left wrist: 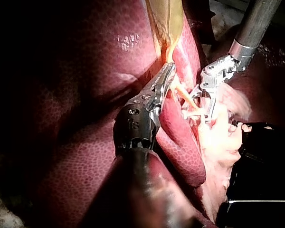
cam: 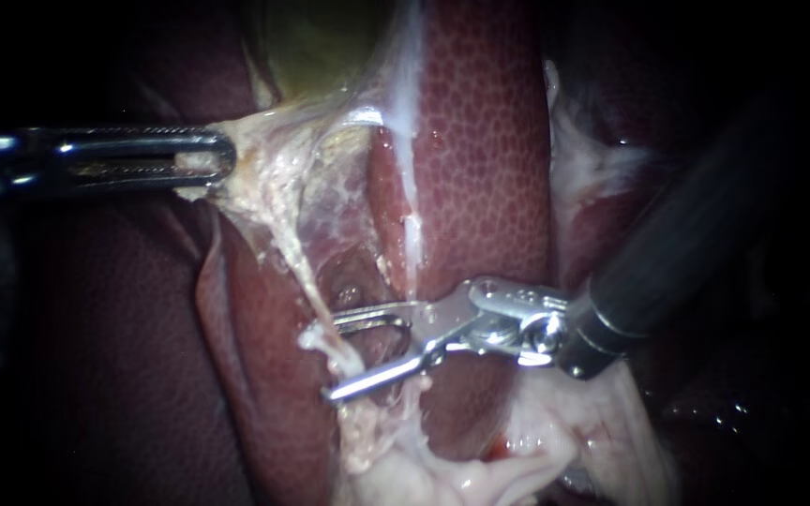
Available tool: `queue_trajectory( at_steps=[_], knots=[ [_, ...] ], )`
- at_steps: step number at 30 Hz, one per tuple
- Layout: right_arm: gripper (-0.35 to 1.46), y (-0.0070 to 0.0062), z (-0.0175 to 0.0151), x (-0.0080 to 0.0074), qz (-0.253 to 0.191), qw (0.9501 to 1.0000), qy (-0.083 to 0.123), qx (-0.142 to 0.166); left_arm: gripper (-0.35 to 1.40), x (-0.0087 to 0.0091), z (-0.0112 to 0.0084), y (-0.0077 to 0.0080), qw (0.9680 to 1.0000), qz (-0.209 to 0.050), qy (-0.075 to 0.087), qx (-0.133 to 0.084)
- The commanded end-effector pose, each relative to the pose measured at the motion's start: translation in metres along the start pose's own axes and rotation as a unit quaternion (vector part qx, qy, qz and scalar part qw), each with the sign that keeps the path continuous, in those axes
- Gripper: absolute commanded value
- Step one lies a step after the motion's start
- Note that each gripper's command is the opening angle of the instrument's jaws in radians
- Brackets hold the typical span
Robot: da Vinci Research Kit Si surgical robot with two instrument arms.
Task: Going back first clip left tube
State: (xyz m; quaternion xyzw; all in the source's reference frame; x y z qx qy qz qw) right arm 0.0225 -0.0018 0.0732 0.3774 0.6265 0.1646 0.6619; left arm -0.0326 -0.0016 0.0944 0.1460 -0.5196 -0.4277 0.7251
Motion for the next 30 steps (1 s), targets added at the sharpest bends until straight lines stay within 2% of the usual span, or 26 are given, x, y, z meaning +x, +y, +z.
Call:
queue_trajectory(
  at_steps=[1, 9, 19, 23, 30],
  knots=[
    [0.6, -0.0001, -0.0004, 0.0002, 0.0, 1.0, 0.0, 0.0, -0.35, 0.0, 0.0, 0.0, 1.0, 0.0, 0.0, 0.0],
    [0.6, -0.0009, -0.0011, 0.0007, 0.002, 1.0, 0.001, -0.003, -0.35, 0.0, 0.0, 0.0, 1.0, 0.0, 0.0, 0.0],
    [0.6, -0.0026, 0.0016, 0.0008, -0.001, 0.9999, -0.002, 0.011, -0.35, 0.0, 0.0, 0.0, 1.0, 0.0, 0.0, 0.0],
    [0.6, -0.0031, 0.0033, -0.0001, -0.008, 0.9998, -0.006, 0.019, -0.35, 0.0, 0.0, -0.0001, 1.0, 0.0, 0.0, 0.0],
    [0.6, -0.0039, 0.0057, -0.0019, 0.008, 0.9991, -0.013, 0.039, -0.35, 0.0, 0.0, -0.0001, 1.0, 0.0, 0.0, -0.001]
  ],
)
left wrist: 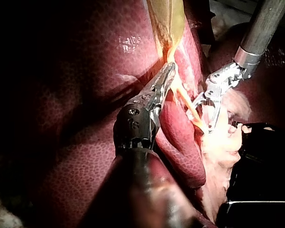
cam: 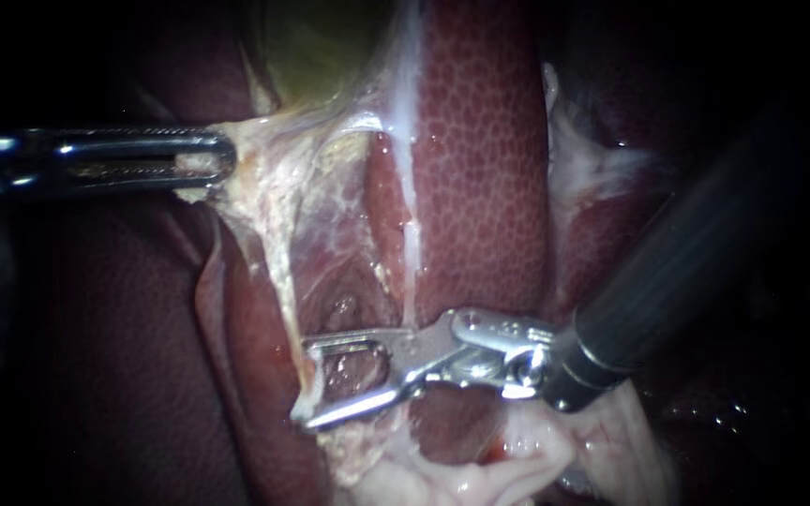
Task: Going back first clip left tube
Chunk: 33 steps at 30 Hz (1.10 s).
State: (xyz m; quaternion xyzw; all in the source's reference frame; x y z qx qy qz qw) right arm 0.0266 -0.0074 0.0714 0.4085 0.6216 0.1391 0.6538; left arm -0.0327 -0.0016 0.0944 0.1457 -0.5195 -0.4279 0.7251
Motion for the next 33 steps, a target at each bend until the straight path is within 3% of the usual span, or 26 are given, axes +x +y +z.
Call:
queue_trajectory(
  at_steps=[1, 17, 33],
  knots=[
    [0.6, -0.0001, 0.0002, -0.0002, 0.001, 1.0, -0.001, 0.003, -0.35, 0.0, 0.0, 0.0, 1.0, 0.0, 0.0, 0.0],
    [0.6, -0.0025, 0.0016, 0.0002, 0.026, 0.9985, 0.0, 0.049, -0.35, 0.0, 0.0002, 0.0001, 1.0, 0.0, 0.0, 0.0],
    [0.6, -0.0016, 0.0028, 0.0007, 0.026, 0.9985, 0.0, 0.049, -0.35, 0.0, 0.0005, 0.0001, 1.0, 0.0, 0.0, -0.001]
  ],
)
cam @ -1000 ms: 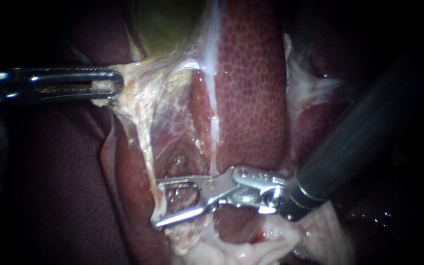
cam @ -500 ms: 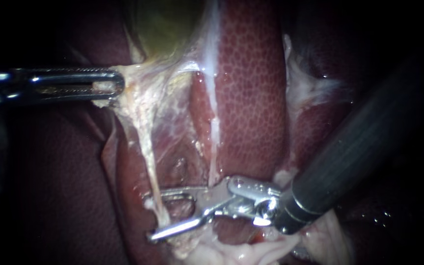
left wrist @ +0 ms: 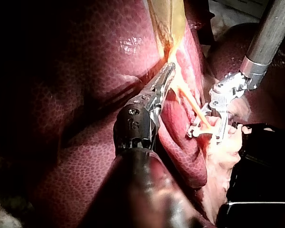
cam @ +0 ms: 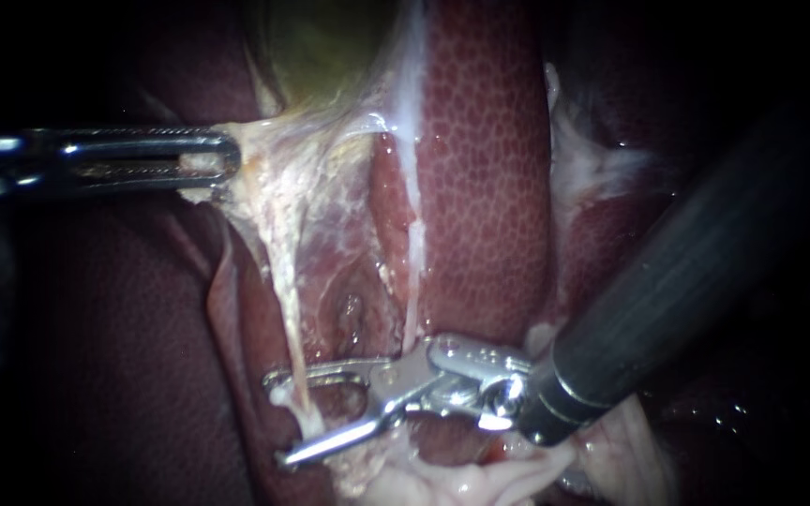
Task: Going back first clip left tube
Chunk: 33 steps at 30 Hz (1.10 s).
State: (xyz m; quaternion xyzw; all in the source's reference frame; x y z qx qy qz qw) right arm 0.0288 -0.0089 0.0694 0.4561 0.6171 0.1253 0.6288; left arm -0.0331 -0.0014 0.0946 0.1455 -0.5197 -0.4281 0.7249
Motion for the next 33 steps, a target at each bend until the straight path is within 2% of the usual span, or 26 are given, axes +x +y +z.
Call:
queue_trajectory(
  at_steps=[1, 7, 11, 16, 19, 21, 27, 33],
  knots=[
    [0.6, 0.0001, 0.0001, 0.0, 0.0, 1.0, 0.0, -0.001, -0.35, 0.0, 0.0, 0.0, 1.0, 0.0, 0.0, -0.001],
    [0.6, 0.0011, -0.0002, 0.0005, 0.001, 0.9997, 0.008, -0.024, -0.35, 0.0, 0.0, 0.0, 1.0, 0.0, 0.0, -0.001],
    [0.6, 0.0023, -0.0017, 0.0013, 0.005, 0.9986, 0.018, -0.049, -0.35, 0.0, 0.0, 0.0, 1.0, 0.0, 0.0, -0.001],
    [0.6, 0.003, -0.0037, 0.0019, 0.01, 0.9976, 0.024, -0.064, -0.35, 0.0, 0.0, 0.0, 1.0, 0.0, 0.0, -0.001],
    [0.6, 0.0029, -0.0041, 0.0019, 0.01, 0.9975, 0.025, -0.066, -0.35, 0.0, 0.0, 0.0, 1.0, 0.0, 0.0, -0.001],
    [0.6, 0.0026, -0.0039, 0.0017, 0.01, 0.9982, 0.021, -0.054, -0.35, 0.0, 0.0, 0.0, 1.0, 0.0, 0.0, -0.001],
    [0.6, 0.0013, -0.0019, 0.001, 0.008, 0.9996, 0.011, -0.025, -0.35, 0.0, 0.0001, 0.0, 1.0, 0.0, 0.0, -0.001],
    [0.6, 0.0006, -0.0004, 0.0006, 0.005, 0.9998, 0.006, -0.015, -0.35, 0.0, 0.0001, 0.0, 1.0, 0.0, 0.0, -0.001]
  ],
)
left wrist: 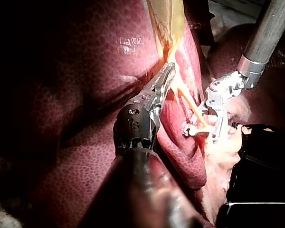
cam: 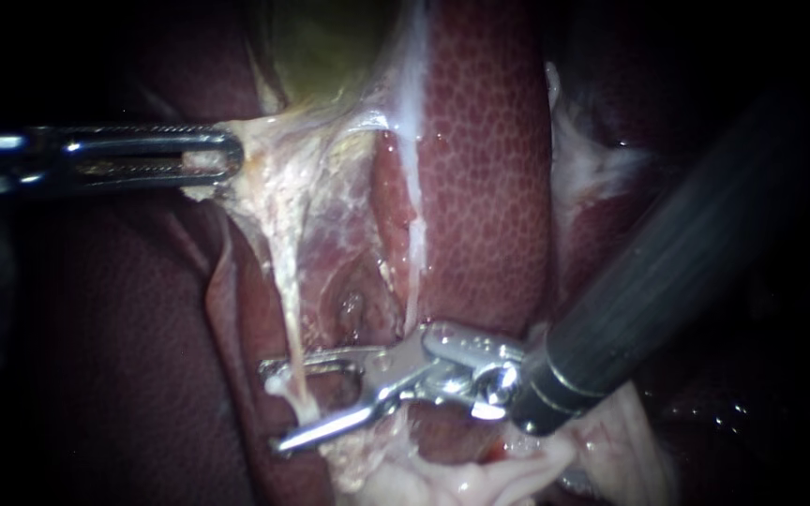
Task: Going back first clip left tube
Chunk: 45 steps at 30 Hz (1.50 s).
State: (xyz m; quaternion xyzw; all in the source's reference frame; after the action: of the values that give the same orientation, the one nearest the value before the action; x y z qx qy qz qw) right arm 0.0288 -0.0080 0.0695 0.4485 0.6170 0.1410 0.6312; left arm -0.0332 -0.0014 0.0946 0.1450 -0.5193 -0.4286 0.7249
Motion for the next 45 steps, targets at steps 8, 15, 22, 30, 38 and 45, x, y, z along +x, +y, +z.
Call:
queue_trajectory(
  at_steps=[8, 15, 22, 30, 38, 45],
  knots=[
    [0.6, 0.0007, -0.0009, 0.0009, 0.003, 0.9999, 0.008, -0.011, -0.35, 0.0, 0.0001, 0.0, 1.0, 0.0, 0.0, 0.0],
    [0.6, 0.0007, -0.0021, 0.0029, -0.009, 0.9995, 0.025, -0.017, -0.35, 0.0001, 0.0001, 0.0, 1.0, 0.0, 0.0, 0.0],
    [0.6, 0.0006, -0.0027, 0.0036, -0.016, 0.9992, 0.029, -0.021, -0.35, 0.0001, 0.0001, 0.0, 1.0, 0.0, 0.0, 0.0],
    [0.6, 0.0008, -0.003, 0.0037, -0.021, 0.999, 0.03, -0.025, -0.35, 0.0001, 0.0, 0.0, 1.0, 0.0, 0.0, 0.0],
    [0.59, 0.0013, -0.003, 0.0025, -0.024, 0.9989, 0.028, -0.028, -0.35, 0.0001, 0.0, 0.0, 1.0, 0.0, 0.0, 0.0],
    [0.58, 0.0013, -0.0031, 0.0021, -0.024, 0.9989, 0.029, -0.027, -0.35, 0.0001, 0.0, 0.0, 1.0, 0.0, 0.0, 0.0]
  ],
)
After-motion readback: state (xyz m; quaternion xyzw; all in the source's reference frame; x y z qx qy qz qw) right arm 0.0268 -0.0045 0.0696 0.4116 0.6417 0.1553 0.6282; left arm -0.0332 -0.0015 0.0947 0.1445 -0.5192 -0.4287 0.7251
